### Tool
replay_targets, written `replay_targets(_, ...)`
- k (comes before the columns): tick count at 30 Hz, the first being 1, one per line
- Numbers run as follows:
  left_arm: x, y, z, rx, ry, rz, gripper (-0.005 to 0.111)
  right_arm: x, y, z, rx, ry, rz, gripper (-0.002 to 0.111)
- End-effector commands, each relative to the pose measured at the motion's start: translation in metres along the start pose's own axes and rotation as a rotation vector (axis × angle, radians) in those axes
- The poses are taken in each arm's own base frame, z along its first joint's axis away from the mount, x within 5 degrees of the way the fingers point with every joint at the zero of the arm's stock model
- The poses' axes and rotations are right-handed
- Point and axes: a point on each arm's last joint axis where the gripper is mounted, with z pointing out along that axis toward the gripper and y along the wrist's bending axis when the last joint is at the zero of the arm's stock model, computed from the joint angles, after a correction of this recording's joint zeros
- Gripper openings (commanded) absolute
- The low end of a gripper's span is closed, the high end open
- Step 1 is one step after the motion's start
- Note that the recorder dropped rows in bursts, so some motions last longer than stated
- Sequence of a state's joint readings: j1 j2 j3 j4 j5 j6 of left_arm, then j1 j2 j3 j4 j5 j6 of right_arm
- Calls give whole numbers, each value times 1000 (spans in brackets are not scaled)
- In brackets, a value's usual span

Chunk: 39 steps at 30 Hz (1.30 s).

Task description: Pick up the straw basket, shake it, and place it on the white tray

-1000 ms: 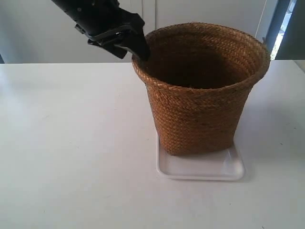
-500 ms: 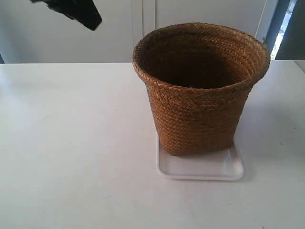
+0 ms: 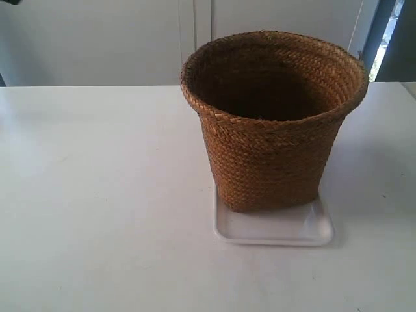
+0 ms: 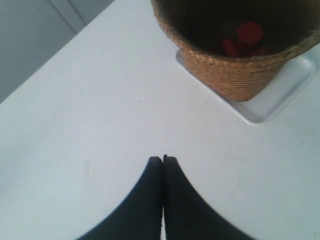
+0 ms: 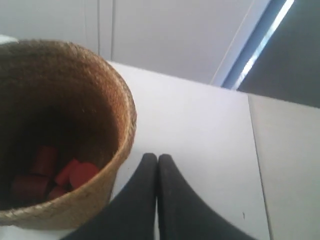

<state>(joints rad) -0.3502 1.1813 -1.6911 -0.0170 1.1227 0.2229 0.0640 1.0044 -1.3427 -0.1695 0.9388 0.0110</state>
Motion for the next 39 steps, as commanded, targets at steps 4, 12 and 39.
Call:
replay_targets(4,78,-18,-102,-296,-245,-74,0,26,3,-48,-63,-266,104,0)
replay_targets(12,169,-40,-154,-439,-199,-159,0,59,6,-42,-85,-198,268,0)
replay_targets(39,206,-54,-175,-493,-293,-167,0,60,6,-42,-85,-193,282,0)
